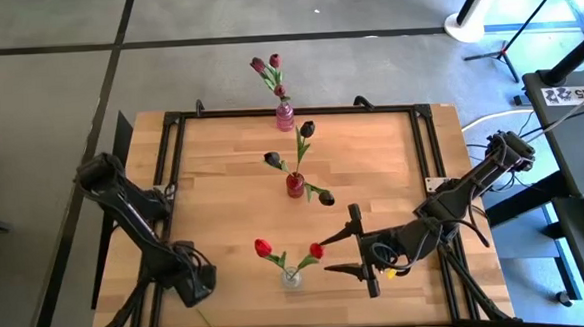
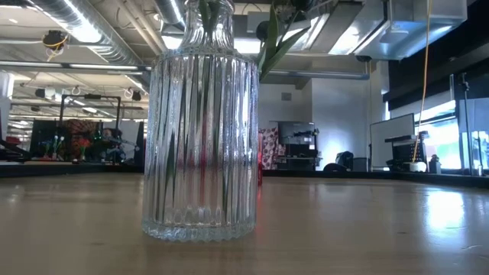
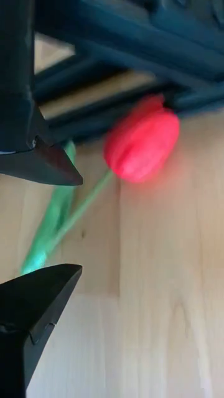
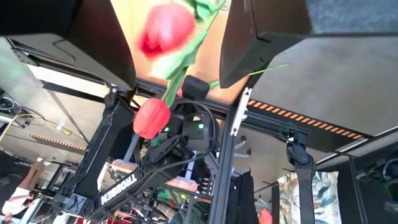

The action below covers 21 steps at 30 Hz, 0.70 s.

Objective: Sort flowers into vase by color
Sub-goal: Put the red tulip into the transparent vase

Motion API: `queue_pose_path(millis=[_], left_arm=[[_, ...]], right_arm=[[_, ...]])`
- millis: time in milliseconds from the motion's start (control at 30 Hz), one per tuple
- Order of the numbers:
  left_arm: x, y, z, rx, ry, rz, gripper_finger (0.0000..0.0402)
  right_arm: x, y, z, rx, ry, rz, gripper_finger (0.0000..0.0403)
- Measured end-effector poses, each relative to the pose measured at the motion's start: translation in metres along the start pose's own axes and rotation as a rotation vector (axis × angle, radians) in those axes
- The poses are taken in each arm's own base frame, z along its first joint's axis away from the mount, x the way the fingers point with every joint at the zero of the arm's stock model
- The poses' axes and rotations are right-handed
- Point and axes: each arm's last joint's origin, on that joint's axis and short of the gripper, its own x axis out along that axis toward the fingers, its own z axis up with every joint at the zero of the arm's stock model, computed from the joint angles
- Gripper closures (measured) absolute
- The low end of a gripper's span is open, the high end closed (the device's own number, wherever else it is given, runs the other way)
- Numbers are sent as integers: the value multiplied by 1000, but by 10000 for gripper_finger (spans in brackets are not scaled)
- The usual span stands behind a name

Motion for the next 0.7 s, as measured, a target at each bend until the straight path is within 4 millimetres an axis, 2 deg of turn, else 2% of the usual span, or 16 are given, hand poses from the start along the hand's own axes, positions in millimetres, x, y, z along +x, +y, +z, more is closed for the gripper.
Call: queue_pose_path(millis=[133, 233, 367, 700], left_arm=[[-2, -7, 9, 34, 7, 24, 190], [-5, -12, 12, 99, 101, 88, 190], [-6, -12, 14, 83, 124, 116, 190], [27, -26, 9, 69, 105, 200, 190]], right_arm=[[0, 0, 0, -2, 1, -7, 171], [0, 0, 0, -2, 1, -7, 171], [0, 0, 0, -3, 4, -7, 171], [0, -1, -1, -7, 13, -34, 171]])
